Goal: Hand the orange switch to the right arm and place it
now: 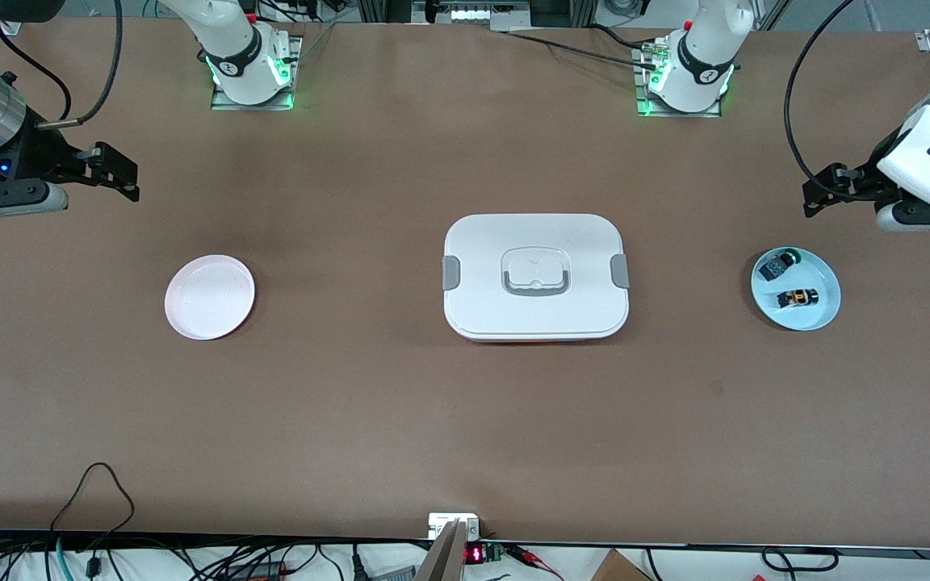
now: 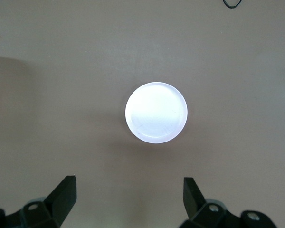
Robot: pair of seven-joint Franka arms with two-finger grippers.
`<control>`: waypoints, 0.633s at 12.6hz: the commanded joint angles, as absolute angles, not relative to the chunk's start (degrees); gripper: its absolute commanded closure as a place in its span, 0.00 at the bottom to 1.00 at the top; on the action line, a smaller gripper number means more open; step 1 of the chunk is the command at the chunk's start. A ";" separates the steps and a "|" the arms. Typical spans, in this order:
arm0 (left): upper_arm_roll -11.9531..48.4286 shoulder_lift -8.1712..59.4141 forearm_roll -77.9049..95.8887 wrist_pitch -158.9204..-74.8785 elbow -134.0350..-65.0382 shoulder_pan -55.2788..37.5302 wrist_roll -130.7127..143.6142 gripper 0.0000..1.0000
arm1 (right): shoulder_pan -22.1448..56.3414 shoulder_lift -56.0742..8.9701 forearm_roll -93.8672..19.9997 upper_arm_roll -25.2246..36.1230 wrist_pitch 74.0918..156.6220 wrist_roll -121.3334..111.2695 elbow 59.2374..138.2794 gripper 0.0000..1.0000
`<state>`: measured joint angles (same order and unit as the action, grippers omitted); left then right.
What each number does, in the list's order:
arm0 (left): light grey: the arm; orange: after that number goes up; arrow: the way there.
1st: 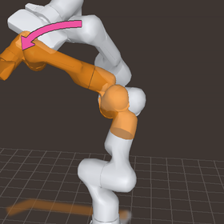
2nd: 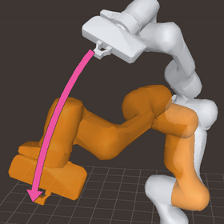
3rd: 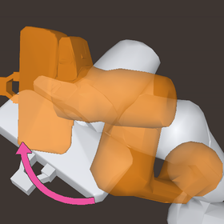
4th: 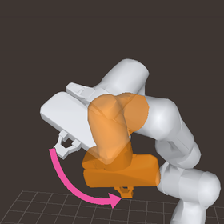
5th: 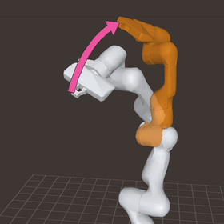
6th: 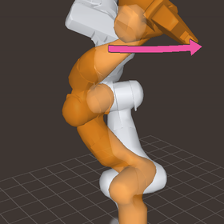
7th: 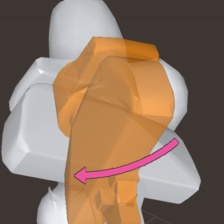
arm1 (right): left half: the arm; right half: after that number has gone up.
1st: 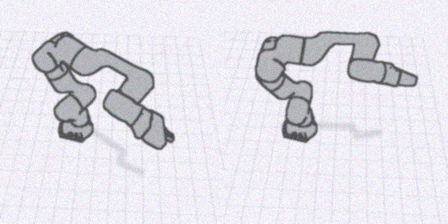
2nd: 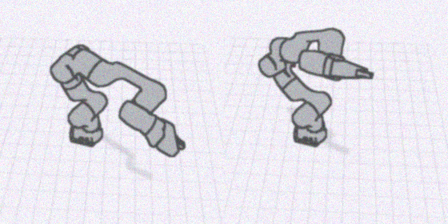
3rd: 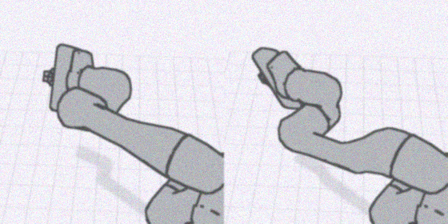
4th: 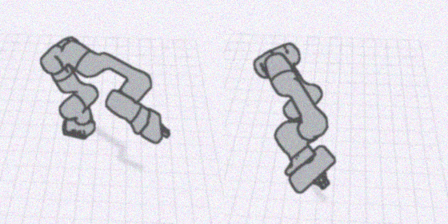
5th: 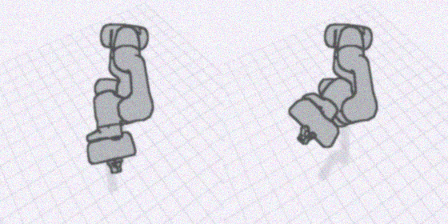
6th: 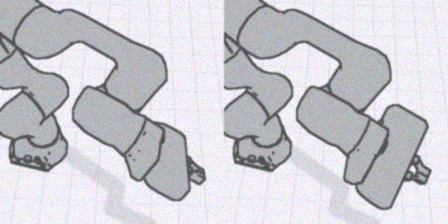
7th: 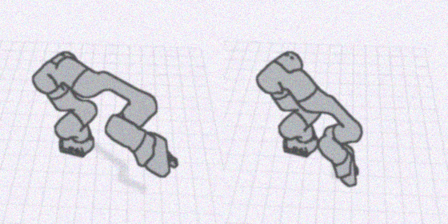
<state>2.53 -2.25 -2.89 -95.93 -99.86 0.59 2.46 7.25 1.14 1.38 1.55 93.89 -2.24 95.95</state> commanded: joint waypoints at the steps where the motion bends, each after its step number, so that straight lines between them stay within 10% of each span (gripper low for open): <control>1: 2.20 -0.88 -2.02 -94.31 -97.47 0.17 3.08 0.00 | 6.94 0.70 1.23 1.32 93.25 -1.76 94.75 0.00; 8: 2.29 -0.70 -2.02 -93.52 -96.86 -0.09 2.90 0.00 | 6.94 0.70 1.23 1.32 93.16 -1.76 94.75 0.00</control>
